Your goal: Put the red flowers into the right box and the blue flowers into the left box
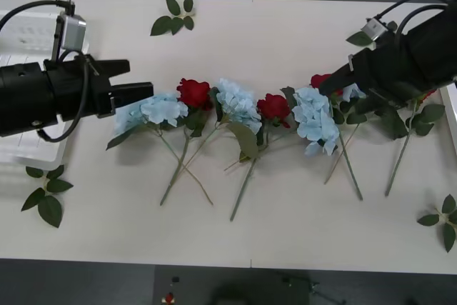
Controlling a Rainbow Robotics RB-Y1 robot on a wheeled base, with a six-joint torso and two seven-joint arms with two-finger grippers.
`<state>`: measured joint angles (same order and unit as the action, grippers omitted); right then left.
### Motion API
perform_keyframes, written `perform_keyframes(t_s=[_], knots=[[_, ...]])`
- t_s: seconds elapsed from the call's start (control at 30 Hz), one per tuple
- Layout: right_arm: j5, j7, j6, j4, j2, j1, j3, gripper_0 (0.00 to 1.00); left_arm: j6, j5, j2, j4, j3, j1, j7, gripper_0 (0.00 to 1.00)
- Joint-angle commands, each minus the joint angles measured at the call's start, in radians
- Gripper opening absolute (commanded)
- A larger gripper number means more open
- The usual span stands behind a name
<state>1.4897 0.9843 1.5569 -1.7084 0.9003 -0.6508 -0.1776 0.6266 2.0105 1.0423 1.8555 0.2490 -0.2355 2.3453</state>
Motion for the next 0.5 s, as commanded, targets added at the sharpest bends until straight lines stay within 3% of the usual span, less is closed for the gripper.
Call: perform_keyframes(t_s=[0.03,0.23,0.5], knots=[[-0.210,-0.145,0.101,-0.073,-0.004,-0.032,0.046,1.00,0.030,-0.110,0.065,-0.070,0.085,0.004,-0.189,1.00],[-0.398,-0.205,0.201,-0.079,0.019,-0.032,0.046,1.00,0.199,-0.357,0.093,-0.081,0.088,-0.033,-0.462,1.00],[-0.597,-0.182,0.107,0.073,0.002,-0.032,-0.014,1.00,0.413,-0.719,-0.041,-0.076,0.101,-0.136,-0.900,1.00]])
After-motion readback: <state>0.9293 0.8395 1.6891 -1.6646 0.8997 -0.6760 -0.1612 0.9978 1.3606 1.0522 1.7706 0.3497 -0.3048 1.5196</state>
